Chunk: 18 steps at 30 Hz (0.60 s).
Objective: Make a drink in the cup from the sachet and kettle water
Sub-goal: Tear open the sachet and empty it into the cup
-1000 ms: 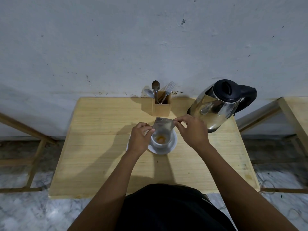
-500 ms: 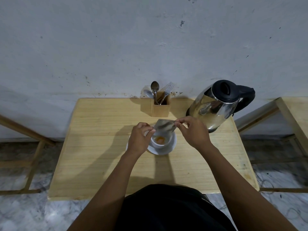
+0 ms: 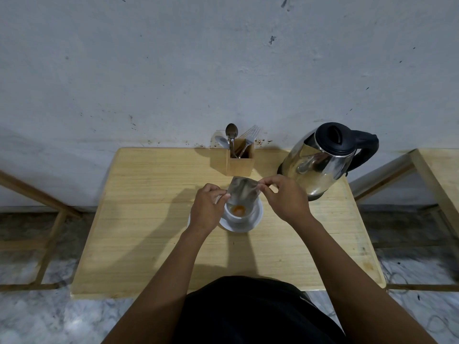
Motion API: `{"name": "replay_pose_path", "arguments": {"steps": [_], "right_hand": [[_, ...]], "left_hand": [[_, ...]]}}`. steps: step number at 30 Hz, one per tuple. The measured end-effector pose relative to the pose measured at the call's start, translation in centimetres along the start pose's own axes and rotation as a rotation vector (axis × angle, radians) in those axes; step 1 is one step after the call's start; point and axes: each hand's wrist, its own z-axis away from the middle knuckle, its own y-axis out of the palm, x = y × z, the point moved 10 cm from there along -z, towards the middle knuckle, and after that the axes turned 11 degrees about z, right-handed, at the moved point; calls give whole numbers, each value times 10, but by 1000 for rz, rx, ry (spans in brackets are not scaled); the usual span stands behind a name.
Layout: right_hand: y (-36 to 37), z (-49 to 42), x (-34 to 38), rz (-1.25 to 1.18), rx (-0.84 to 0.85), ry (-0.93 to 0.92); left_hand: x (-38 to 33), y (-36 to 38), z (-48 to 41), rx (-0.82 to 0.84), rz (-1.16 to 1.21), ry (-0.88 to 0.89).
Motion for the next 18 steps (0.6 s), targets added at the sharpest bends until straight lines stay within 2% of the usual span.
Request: {"name": "replay_pose_path", "arguments": {"steps": [18], "right_hand": [[-10,-2,0,6,-34,-21]], "left_hand": [[-15,-4,-1,10,-33,48]]}}
